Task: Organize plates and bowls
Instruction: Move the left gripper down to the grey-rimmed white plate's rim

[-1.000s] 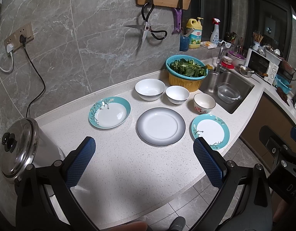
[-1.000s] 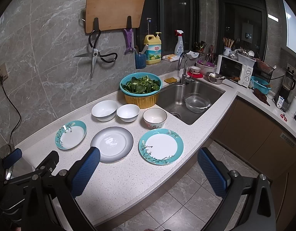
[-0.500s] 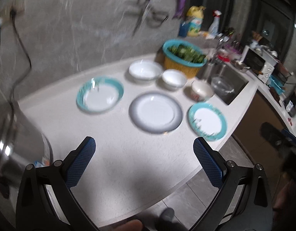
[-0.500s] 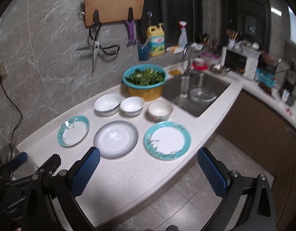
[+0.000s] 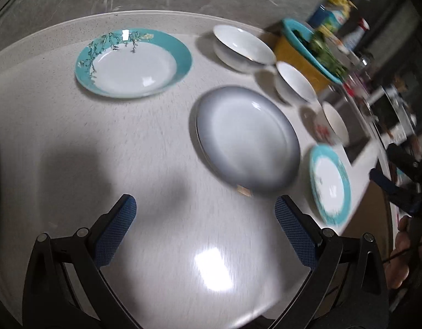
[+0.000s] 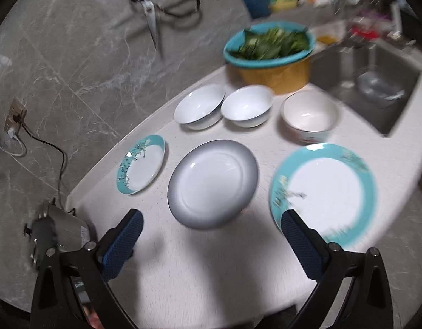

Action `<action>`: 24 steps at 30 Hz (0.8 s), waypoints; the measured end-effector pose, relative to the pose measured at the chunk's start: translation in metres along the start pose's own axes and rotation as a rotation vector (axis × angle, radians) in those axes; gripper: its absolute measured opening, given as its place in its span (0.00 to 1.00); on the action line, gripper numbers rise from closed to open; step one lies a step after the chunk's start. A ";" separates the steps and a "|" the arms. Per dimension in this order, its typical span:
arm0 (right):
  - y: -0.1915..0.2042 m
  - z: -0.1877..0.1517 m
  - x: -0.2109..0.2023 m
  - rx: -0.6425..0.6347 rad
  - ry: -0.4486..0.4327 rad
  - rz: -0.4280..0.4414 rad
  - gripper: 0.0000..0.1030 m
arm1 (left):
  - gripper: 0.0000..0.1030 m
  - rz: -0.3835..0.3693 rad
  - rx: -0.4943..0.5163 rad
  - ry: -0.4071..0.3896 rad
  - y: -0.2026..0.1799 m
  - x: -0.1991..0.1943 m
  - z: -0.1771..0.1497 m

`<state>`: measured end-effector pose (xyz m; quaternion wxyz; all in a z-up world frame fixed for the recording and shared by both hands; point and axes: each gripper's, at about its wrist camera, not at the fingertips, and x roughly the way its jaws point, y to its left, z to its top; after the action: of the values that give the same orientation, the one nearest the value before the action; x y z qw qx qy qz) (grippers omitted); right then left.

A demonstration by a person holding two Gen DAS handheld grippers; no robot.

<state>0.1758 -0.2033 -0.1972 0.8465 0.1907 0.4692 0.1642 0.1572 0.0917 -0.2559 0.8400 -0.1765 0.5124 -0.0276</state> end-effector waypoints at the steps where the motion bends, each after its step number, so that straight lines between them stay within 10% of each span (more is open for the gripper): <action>1: -0.008 0.011 0.011 0.008 0.026 0.011 0.93 | 0.99 0.014 -0.018 0.010 0.000 0.009 0.006; 5: -0.031 0.048 0.051 -0.005 0.108 0.046 0.86 | 0.99 0.064 -0.035 0.141 -0.012 0.051 0.041; 9: -0.052 0.062 0.090 -0.008 0.208 0.075 0.72 | 0.77 0.044 -0.073 0.242 -0.006 0.088 0.064; 24: -0.079 0.073 0.145 0.003 0.335 0.030 0.49 | 0.53 -0.054 0.028 0.320 -0.003 0.150 0.128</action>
<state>0.3195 -0.2183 -0.3057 0.7535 0.1690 0.6013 0.2053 0.3400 0.0887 -0.3302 0.7491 -0.1717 0.6342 -0.0851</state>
